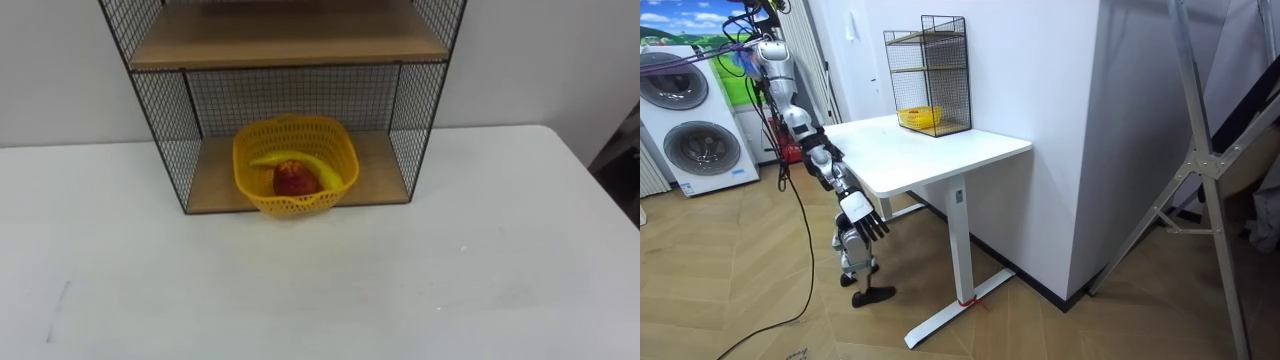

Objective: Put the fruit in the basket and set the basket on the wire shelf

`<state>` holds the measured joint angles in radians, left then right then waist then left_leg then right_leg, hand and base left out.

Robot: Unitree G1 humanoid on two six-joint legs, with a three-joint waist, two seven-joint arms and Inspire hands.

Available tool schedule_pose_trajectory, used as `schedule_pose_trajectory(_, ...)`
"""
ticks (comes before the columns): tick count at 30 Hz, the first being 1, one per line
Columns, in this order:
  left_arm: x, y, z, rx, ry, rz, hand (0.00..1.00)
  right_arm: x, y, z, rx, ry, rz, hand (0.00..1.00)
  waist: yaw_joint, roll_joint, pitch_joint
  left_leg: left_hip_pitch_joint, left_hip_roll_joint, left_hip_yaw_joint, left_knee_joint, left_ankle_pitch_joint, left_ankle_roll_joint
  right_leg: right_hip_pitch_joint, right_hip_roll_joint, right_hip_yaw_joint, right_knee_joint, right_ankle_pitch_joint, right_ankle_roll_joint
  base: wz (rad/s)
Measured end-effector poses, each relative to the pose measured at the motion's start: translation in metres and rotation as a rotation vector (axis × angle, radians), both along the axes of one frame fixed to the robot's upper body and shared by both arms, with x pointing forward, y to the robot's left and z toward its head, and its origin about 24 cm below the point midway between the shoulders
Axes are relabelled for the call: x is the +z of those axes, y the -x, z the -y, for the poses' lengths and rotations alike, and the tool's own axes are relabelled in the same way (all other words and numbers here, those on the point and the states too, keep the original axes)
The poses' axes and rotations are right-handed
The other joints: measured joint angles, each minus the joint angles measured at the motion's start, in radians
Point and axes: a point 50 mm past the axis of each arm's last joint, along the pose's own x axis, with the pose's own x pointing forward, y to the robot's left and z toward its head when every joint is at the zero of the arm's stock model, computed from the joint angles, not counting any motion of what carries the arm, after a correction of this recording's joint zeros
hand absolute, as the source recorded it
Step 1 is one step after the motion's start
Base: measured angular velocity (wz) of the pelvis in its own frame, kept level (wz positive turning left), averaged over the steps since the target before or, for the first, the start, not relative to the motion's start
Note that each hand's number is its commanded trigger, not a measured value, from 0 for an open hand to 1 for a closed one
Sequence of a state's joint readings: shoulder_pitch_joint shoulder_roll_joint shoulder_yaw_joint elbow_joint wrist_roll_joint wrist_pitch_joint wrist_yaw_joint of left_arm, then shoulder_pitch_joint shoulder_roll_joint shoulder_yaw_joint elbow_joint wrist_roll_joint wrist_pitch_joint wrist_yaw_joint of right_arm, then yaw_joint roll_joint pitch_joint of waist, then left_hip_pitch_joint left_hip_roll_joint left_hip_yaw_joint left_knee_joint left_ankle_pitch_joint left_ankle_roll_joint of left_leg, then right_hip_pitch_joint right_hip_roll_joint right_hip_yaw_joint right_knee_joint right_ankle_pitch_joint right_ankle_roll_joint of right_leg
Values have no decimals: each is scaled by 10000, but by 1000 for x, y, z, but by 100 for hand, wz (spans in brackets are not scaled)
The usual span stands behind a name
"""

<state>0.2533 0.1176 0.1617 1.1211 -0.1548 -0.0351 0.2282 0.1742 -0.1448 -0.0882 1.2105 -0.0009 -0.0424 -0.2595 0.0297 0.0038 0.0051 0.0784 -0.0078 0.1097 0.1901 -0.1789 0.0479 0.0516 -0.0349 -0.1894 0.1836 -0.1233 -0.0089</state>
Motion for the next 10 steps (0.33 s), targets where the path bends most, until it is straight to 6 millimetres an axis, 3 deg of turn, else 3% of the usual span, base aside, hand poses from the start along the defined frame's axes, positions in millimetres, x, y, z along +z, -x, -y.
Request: schedule_pose_trajectory(10, -2, 4, 6, -719, 442, -275, 0, -5, -1, -15, 119, -1426, 90, 0, -4, -70, -18, 5, -7, -45, -1, 32, -49, 14, -12, -60, 2, 3, 6, 0)
